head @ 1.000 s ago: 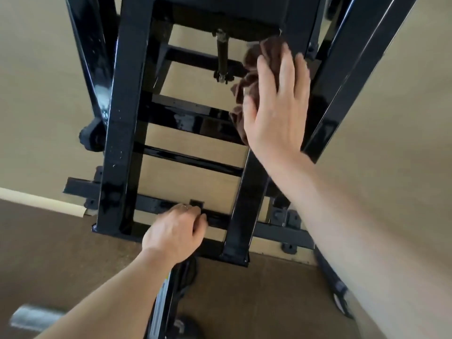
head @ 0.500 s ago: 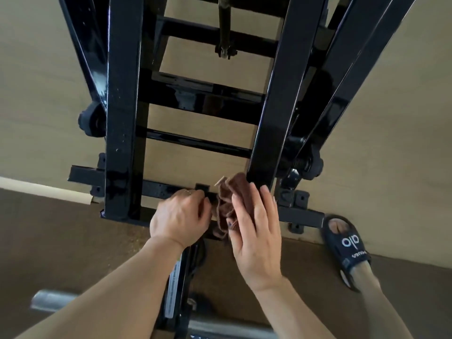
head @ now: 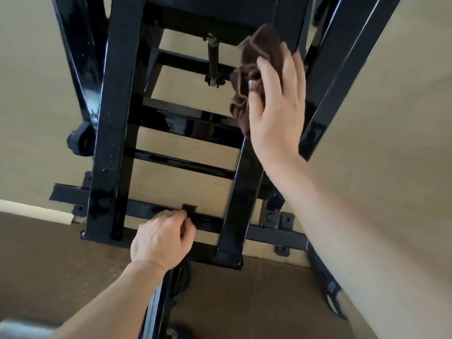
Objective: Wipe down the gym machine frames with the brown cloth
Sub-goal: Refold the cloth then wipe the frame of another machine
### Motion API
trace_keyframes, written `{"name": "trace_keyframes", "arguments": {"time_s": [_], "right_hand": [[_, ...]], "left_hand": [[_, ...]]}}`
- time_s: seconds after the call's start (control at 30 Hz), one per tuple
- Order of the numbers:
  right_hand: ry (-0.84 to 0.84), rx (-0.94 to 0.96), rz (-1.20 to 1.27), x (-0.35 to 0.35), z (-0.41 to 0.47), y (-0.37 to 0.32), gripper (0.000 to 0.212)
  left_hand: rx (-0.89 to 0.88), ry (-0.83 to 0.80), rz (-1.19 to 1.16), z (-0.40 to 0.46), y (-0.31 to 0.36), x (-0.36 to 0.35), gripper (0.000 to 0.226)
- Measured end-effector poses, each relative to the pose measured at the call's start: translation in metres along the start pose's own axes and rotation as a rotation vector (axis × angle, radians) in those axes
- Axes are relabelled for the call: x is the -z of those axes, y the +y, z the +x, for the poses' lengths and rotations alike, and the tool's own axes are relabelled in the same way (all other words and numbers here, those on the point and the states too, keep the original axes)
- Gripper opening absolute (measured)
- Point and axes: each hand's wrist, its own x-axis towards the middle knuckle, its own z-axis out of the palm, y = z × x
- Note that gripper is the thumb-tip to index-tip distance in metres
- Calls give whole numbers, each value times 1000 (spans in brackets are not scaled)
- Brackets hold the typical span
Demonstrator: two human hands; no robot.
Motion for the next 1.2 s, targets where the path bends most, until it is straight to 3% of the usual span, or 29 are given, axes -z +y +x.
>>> {"name": "trace_keyframes", "arguments": {"time_s": [0.1,0.23,0.4,0.6,0.73,1.0,1.2], "right_hand": [[-85,51,68,10,-73,-3,38],[-369,328,73,26,-155,9,46],[-457,673,111,25,-99,35,38],[-166,582,91,6,28,49,30],[-79,430,103,1,22,35,30],[-444,695,288,16,-124,39,36],[-436,705,333,13,-147,34,37]], "left_hand": [[21,-1,14,0,1,-1,21],[80,-28,30,0,1,-3,25],[86,-80,23,-1,-2,-3,27],[115,-68,67,-2,-3,-8,28],[152,-50,106,-2,-3,-11,26],[162,-18,129,-3,-4,-16,39],[175,17,176,-2,-3,-16,31]]}}
